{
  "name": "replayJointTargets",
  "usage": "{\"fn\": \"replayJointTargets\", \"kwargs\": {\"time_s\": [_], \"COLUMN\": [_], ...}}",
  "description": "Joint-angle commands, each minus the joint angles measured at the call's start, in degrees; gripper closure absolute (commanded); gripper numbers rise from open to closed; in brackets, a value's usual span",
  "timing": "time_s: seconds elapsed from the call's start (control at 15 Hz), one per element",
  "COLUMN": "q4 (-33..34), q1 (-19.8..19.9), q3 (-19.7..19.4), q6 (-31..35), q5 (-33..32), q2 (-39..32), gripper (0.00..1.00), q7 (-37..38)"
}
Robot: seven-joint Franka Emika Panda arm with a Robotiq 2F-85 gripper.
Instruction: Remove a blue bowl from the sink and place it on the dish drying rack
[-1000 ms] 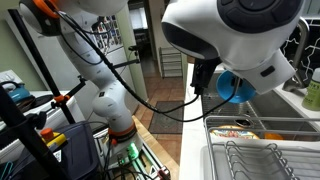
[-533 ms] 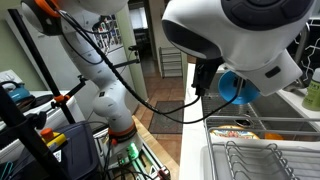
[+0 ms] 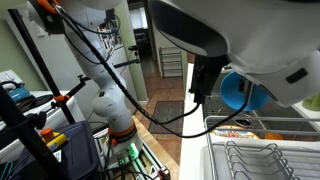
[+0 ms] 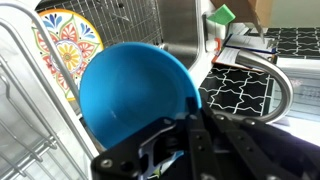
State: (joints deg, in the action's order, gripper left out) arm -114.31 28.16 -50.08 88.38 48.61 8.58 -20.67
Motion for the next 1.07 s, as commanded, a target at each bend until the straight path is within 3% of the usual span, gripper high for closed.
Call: {"fn": "replayJointTargets", "kwargs": {"time_s": [0.0, 0.47, 1.0], "q4": [4.3, 8.1, 8.6], "q1": [-0.3, 2.3, 8.1], "q3": [-1.7, -0.8, 1.4], "q6": [-1.1, -5.9, -9.9], "q5": [-1.4, -1.4, -0.4], "q2": [-6.4, -15.3, -20.3], "gripper": [0.99, 0.99, 0.99], "q7": [-2.1, -7.2, -13.1]}}
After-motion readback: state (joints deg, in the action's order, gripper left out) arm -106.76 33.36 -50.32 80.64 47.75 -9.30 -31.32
